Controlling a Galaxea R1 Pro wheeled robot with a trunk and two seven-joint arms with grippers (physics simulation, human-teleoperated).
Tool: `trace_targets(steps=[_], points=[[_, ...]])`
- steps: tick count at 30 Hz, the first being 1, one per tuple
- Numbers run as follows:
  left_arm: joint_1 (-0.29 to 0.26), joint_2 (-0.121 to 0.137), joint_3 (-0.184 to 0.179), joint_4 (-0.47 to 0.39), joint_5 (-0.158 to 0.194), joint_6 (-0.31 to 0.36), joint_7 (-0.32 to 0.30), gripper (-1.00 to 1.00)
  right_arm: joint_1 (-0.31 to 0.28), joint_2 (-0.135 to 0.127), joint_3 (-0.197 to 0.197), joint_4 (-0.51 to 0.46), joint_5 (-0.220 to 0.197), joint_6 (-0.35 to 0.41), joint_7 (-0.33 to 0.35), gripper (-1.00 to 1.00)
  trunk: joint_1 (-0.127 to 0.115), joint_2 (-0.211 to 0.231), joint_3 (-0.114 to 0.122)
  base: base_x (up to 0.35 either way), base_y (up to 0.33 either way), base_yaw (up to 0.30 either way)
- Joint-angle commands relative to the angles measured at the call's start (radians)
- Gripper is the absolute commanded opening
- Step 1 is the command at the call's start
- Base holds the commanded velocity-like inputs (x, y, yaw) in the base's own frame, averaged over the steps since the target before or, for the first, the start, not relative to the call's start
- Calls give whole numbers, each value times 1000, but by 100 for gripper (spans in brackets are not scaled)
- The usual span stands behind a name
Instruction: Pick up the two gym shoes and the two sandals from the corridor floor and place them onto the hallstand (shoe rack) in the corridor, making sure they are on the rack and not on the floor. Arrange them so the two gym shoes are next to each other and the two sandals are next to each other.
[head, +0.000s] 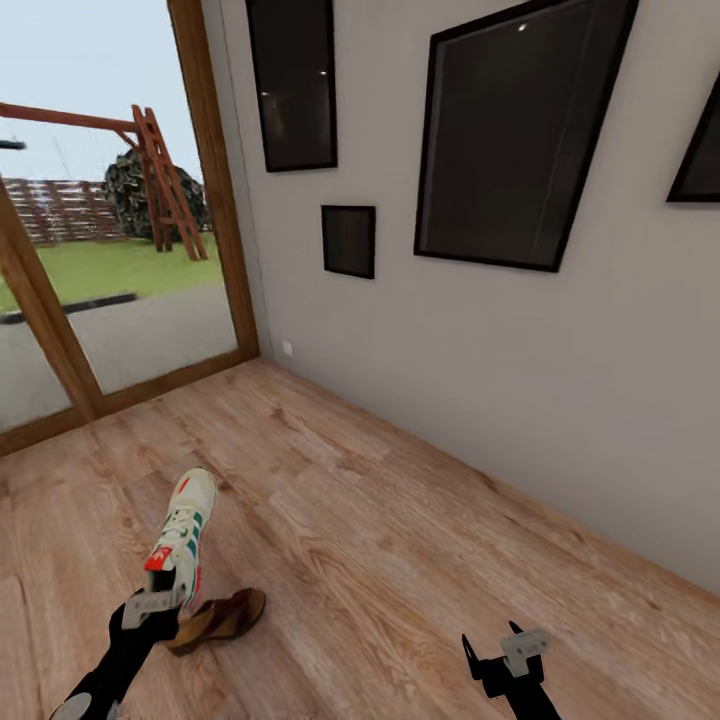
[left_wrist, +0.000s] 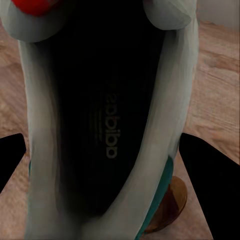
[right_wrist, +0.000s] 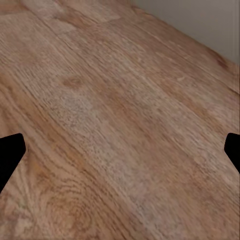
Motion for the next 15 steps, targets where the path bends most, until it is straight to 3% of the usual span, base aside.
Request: trace_targets(steps=[1, 3, 5, 8, 13, 15], points=[[15, -2, 7, -46, -9, -3, -16, -100, 0, 1, -8, 0, 3, -3, 10, 100, 0, 0, -1, 0, 0, 278], [43, -2, 7, -120, 3, 4, -36, -100, 0, 1, -8, 0, 3, -3, 9, 100, 0, 0, -1, 0, 0, 278], [99, -3, 6, -241, 65, 15, -62, -100, 0, 1, -8, 0, 3, -3, 9, 100, 0, 0, -1, 0, 0, 278], [161, -4, -1, -350, 141, 52, -76, -100, 0, 1, -8, 0, 3, -3, 9, 100, 0, 0, -1, 0, 0, 278], [181, -7, -3, -378, 159, 99, -80, -100, 0, 1, -8, 0, 3, -3, 9, 100, 0, 0, -1, 0, 0, 278], [183, -24, -3, -372, 158, 100, -78, -100, 0, 1, -8, 0, 3, -3, 8, 100, 0, 0, -1, 0, 0, 277]])
